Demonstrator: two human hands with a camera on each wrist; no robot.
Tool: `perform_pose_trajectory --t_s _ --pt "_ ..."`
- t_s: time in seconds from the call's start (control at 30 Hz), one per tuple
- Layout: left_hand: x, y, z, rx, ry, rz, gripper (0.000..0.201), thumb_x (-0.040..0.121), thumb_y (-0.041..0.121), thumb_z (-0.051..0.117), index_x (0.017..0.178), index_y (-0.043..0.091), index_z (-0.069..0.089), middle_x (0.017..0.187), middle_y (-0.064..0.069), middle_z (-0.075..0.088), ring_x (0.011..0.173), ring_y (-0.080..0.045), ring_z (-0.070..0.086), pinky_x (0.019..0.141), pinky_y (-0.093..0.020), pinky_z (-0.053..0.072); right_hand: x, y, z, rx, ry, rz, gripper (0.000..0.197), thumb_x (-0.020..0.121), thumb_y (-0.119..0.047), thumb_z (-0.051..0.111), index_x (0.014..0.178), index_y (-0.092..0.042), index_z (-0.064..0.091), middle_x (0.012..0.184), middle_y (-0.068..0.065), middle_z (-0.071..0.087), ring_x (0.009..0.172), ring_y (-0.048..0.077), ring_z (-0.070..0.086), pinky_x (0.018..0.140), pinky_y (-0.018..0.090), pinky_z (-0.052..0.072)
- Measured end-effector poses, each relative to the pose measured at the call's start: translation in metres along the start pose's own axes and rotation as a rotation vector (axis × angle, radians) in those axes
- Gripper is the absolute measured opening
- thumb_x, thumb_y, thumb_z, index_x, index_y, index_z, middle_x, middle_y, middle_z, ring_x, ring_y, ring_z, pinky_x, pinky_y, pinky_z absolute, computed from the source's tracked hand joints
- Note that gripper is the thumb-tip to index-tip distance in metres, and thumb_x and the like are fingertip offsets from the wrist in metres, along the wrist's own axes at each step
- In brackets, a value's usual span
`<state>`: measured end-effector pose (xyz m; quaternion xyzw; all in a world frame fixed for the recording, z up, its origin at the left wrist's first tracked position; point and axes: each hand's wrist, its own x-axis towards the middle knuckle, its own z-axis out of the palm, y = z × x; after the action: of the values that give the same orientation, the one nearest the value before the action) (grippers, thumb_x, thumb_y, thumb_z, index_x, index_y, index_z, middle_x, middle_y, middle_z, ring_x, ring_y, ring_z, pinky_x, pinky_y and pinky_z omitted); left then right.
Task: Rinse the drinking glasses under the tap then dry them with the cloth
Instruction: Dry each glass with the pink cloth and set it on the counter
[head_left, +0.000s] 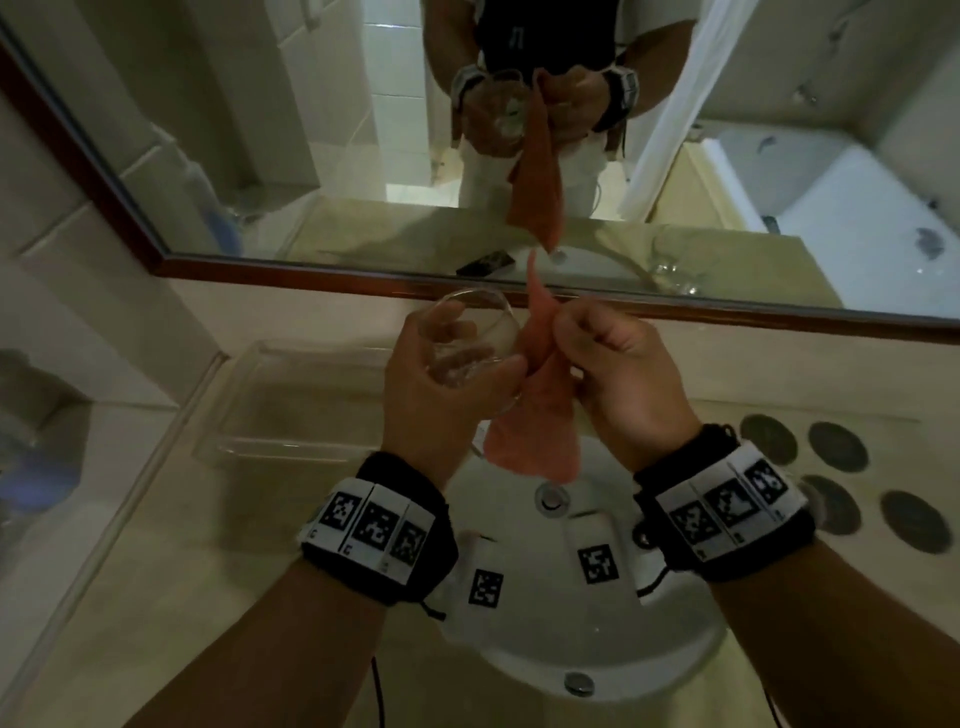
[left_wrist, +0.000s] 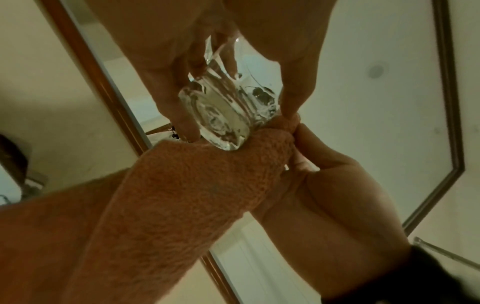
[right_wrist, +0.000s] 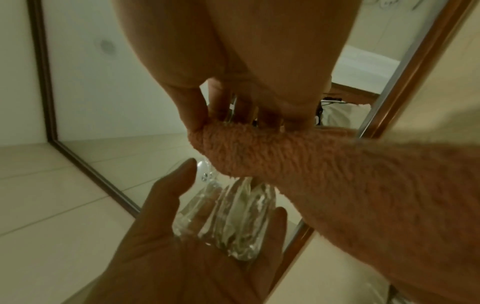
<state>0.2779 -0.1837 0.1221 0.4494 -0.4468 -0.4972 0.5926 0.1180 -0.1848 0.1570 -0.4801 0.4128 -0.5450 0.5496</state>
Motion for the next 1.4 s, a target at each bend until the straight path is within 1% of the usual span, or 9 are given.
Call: perform_pose_trajectory --t_s 0.17,0.3,0.43,0.63,0.73,0.83,0.97,1.17,1.4 --pt "-0.010 0.001 0.026 0.020 -0.051 -0.001 0.069 0.061 0.028 0.086 0.123 0.018 0.058 0.120 -0.009 0.066 0.098 -0.014 0.071 0.076 -0.024 0.056 -0.026 0.000 -0.028 0.132 0.026 0.068 0.053 0.090 -0.035 0.054 0.090 0.017 0.062 0.084 0.032 0.060 0.078 0.035 0.058 0.071 0.043 0.050" --pt "-0.015 0.003 0.048 -0.002 -0.105 0.017 0.079 0.068 0.029 0.080 0.136 0.006 0.046 0.124 -0.016 0.064 0.105 -0.022 0.069 0.086 -0.032 0.056 -0.034 0.005 -0.037 0.114 0.128 -0.017 0.017 0.095 -0.011 0.053 0.100 -0.002 0.067 0.095 0.011 0.072 0.090 0.026 0.069 0.081 0.034 0.055" --pt "-0.023 0.000 0.065 0.068 -0.195 0.022 0.063 0.087 0.013 0.074 0.140 0.006 0.039 0.127 -0.012 0.062 0.108 -0.017 0.068 0.084 -0.030 0.058 -0.045 0.000 -0.032 0.248 0.157 -0.069 0.023 0.094 0.016 0.047 0.114 0.008 0.056 0.090 0.004 0.074 0.083 0.017 0.072 0.070 0.026 0.059" --pt "-0.033 -0.005 0.082 0.025 -0.315 -0.081 0.075 0.076 0.042 0.071 0.137 0.014 0.038 0.125 -0.001 0.063 0.114 -0.016 0.066 0.090 -0.037 0.056 -0.046 0.000 -0.031 0.221 0.215 -0.056 0.040 0.109 -0.023 0.028 0.139 -0.002 0.046 0.123 0.005 0.066 0.114 0.024 0.063 0.101 0.039 0.051" --pt "-0.030 -0.010 0.080 0.083 -0.351 -0.044 0.064 0.078 0.054 0.073 0.131 0.026 0.049 0.132 -0.013 0.057 0.124 -0.031 0.057 0.100 -0.060 0.049 -0.043 -0.003 -0.042 0.182 0.208 -0.005 0.056 0.108 -0.036 0.024 0.124 0.006 0.056 0.109 0.015 0.069 0.099 0.021 0.070 0.093 0.037 0.056" --pt "-0.029 -0.008 0.078 0.181 -0.391 0.000 0.045 0.073 0.070 0.069 0.113 0.052 0.059 0.131 -0.013 0.055 0.126 -0.030 0.054 0.103 -0.054 0.047 -0.038 -0.001 -0.052 0.135 0.193 0.079 0.065 0.103 -0.052 0.029 0.114 0.000 0.066 0.104 0.018 0.073 0.099 0.027 0.072 0.093 0.042 0.056" --pt "-0.028 -0.007 0.076 0.107 -0.449 -0.041 0.049 0.078 0.045 0.071 0.120 0.024 0.060 0.127 -0.016 0.063 0.116 -0.026 0.063 0.094 -0.037 0.054 -0.028 0.006 -0.054 0.037 0.205 0.163 0.084 0.077 -0.084 0.043 0.113 -0.014 0.072 0.114 0.016 0.072 0.112 0.035 0.067 0.105 0.057 0.044" --pt "-0.025 -0.007 0.068 0.106 -0.287 -0.097 0.051 0.086 0.034 0.066 0.131 0.014 0.052 0.102 0.000 0.075 0.093 -0.008 0.072 0.075 -0.022 0.057 -0.028 0.007 -0.049 0.042 0.211 -0.025 0.056 0.105 -0.043 0.029 0.127 0.000 0.057 0.122 0.024 0.065 0.115 0.039 0.063 0.105 0.058 0.045" --pt "-0.023 -0.007 0.063 0.014 -0.340 -0.204 0.032 0.093 0.039 0.059 0.107 0.011 0.066 0.090 0.002 0.072 0.084 -0.013 0.067 0.076 -0.030 0.055 -0.021 0.015 -0.055 0.171 0.228 0.109 0.071 0.083 -0.070 0.048 0.114 -0.010 0.070 0.114 0.019 0.071 0.112 0.035 0.067 0.105 0.055 0.046"
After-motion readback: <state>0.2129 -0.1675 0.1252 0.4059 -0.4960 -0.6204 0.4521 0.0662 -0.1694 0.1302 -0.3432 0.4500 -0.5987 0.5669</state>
